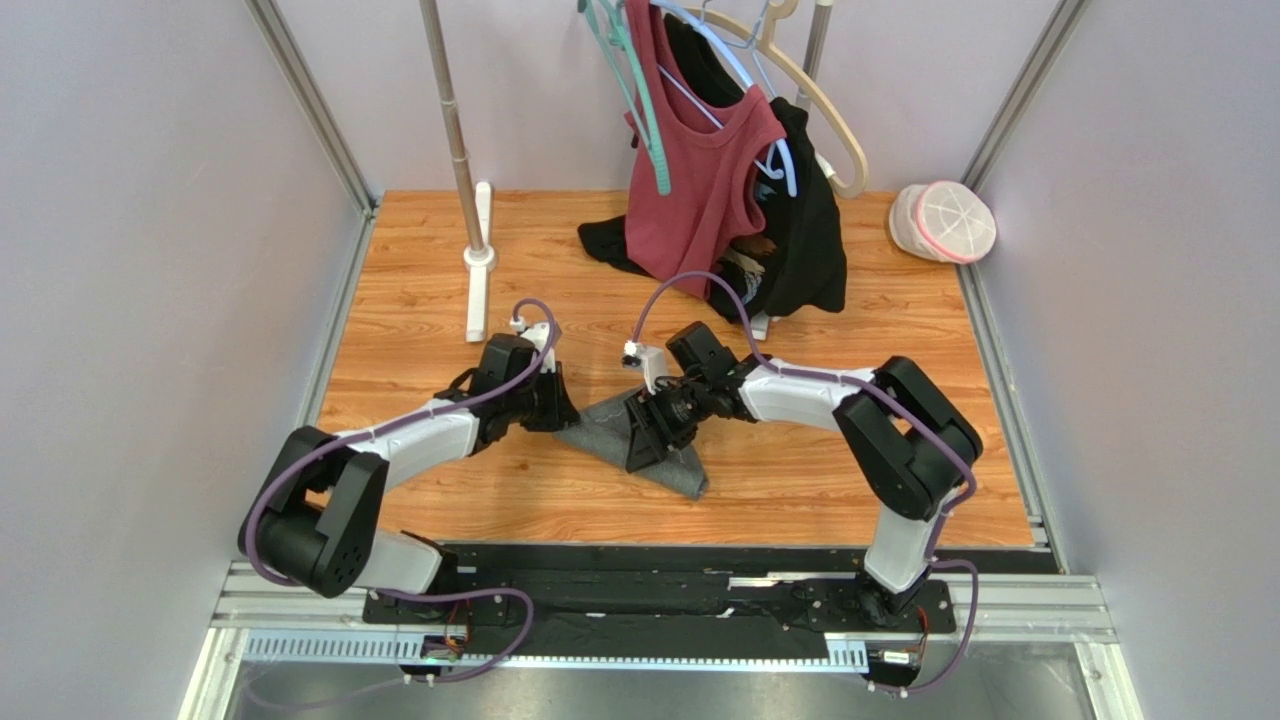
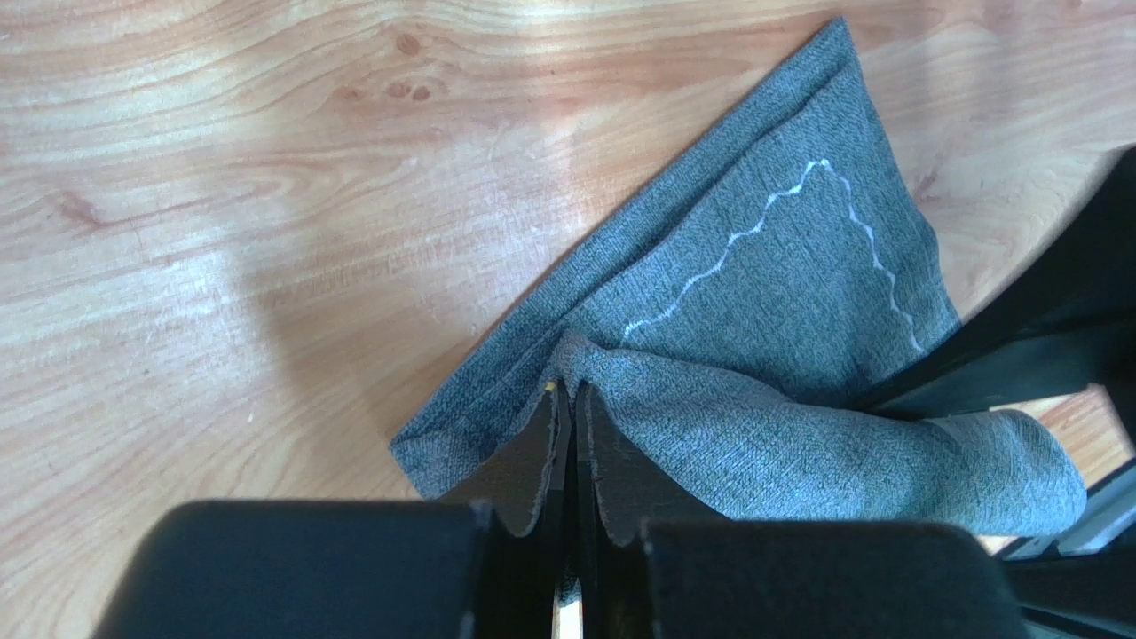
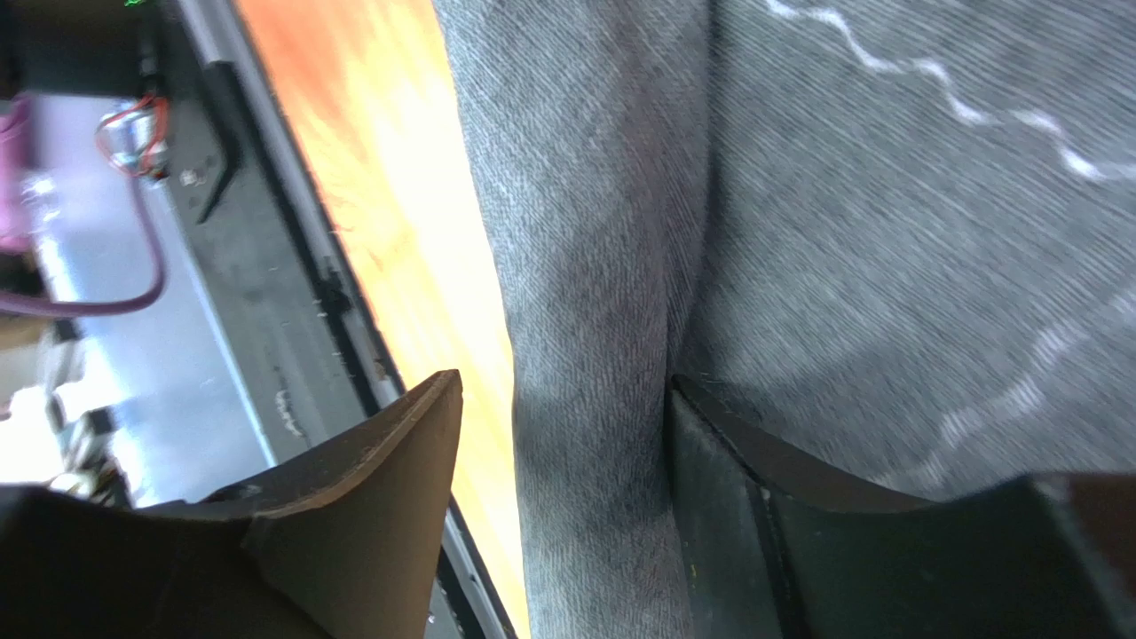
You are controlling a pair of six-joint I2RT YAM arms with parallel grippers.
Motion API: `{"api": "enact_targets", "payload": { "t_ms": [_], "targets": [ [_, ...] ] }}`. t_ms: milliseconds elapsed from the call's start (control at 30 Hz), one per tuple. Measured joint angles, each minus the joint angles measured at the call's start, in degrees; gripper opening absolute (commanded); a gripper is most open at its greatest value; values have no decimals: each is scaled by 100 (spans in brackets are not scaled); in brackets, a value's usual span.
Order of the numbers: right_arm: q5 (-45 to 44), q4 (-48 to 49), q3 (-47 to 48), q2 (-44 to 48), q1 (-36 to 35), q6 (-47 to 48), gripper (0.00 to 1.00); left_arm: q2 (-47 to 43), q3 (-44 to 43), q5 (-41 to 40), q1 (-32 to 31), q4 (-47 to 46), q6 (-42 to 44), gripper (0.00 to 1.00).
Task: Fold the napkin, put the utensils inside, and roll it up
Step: Roll the napkin with the utensil
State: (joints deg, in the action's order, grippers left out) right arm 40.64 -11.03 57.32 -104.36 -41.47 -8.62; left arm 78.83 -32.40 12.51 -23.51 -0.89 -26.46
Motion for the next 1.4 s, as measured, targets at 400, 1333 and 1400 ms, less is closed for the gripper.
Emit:
{"api": "enact_targets", "payload": {
  "t_ms": [400,1333,1400],
  "targets": [
    [-2035,-334,-238,1639,-291,466,64,654,-599,151,2,385,81,4],
    [-3333,85,-398,911,-1298,1154,63,1163,-1139,378,4,758,157,37],
    [-3432,129,-398,826,-1298,1167,63,1161,-1169,358,4,800,186,44]
  ]
}}
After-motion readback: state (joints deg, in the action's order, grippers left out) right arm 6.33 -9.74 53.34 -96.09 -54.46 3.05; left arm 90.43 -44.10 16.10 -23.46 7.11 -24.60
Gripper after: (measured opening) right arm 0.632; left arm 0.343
